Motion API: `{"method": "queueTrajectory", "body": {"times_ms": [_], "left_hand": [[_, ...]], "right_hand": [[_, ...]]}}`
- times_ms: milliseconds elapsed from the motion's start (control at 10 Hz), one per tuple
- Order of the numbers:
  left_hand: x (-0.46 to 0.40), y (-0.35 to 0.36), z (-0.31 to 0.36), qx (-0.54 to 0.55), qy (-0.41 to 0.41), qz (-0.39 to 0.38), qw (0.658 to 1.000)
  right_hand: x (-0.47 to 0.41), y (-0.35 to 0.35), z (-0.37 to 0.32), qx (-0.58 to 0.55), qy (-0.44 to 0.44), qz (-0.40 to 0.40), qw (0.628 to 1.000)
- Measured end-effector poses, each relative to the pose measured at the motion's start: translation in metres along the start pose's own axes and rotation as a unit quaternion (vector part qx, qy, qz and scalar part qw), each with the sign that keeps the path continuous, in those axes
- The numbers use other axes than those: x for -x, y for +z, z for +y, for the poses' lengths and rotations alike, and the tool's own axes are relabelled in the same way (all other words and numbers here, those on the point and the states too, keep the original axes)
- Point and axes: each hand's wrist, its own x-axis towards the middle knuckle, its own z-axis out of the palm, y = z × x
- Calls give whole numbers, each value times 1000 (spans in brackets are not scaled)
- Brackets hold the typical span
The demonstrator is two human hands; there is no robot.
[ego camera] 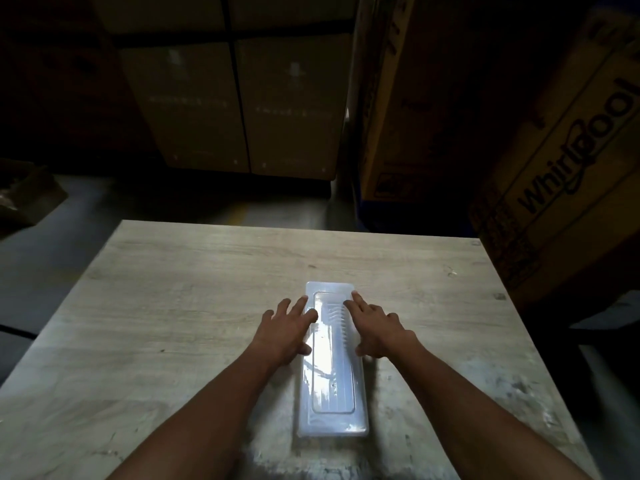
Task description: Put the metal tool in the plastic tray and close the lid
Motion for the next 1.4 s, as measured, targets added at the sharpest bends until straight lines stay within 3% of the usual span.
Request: {"method": "queueTrajectory", "body": {"times_ms": [500,1000,1100,1400], "left_hand": [[-23,-11,-8,-7,-2,-73,997],[-21,-2,-9,-17,1,-33,999],[-16,3,-10,-34,-1,-7,999],[31,32,11,-94,43,165,981]], "right_hand": [[-6,-7,-5,41,0,-11,999],[-6,1,-3,54,3,10,998],[-3,2,-7,59,14,20,998],[19,4,-32,93,30,126,987]]}}
